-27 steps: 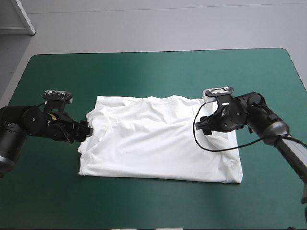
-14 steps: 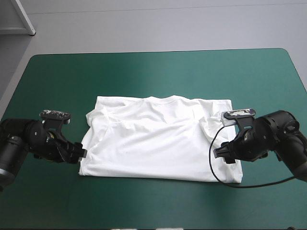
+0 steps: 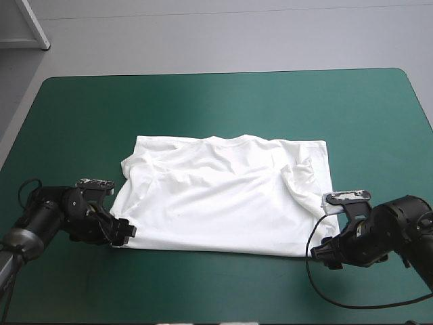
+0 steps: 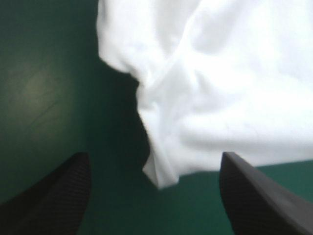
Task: Fold the cloth
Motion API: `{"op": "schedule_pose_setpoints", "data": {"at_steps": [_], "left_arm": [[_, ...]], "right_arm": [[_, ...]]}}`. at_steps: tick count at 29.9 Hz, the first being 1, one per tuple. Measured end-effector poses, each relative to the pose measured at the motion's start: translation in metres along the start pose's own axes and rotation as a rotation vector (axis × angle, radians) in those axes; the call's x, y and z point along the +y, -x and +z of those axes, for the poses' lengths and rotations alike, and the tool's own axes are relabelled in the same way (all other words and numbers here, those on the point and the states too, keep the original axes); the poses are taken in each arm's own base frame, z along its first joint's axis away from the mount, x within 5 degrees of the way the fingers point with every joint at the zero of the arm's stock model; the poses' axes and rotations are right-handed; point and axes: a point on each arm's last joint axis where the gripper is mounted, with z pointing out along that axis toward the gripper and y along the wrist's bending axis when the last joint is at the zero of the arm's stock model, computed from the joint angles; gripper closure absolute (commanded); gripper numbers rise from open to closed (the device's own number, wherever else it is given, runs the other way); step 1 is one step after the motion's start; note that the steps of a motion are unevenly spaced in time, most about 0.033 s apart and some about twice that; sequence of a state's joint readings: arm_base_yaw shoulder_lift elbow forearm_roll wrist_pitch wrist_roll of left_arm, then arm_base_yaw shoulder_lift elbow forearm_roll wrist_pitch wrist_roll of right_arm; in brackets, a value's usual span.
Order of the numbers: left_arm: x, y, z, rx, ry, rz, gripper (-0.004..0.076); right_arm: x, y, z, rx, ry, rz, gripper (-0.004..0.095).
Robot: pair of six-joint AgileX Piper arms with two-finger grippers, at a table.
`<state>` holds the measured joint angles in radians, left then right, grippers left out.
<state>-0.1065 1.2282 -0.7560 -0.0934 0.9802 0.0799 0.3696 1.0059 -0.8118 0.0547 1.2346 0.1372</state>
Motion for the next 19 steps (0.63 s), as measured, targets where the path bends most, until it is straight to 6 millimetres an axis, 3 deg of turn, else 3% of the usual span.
{"op": "schedule_pose_setpoints", "data": {"at_steps": [5,8,16,19], "left_arm": [[0.001,0.012,0.029,0.075,-0.024,0.005,0.0255],[0.000,0.016,0.037,0.117,-0.041,0.022,0.0300],[-0.012,0.019,0.041,0.135,-0.044,0.116,0.0701],[-0.022,0.019,0.042,0.130,-0.065,0.144,0.0734]], "right_arm": [[-0.001,-0.004,0.005,0.015,-0.002,0.001,0.0287],[-0.001,-0.003,0.008,-0.004,0.000,0.002,0.0300],[-0.001,0.003,0.026,-0.069,0.006,0.005,0.0305],[-0.001,0.011,0.037,-0.055,0.003,0.008,0.0305]]}}
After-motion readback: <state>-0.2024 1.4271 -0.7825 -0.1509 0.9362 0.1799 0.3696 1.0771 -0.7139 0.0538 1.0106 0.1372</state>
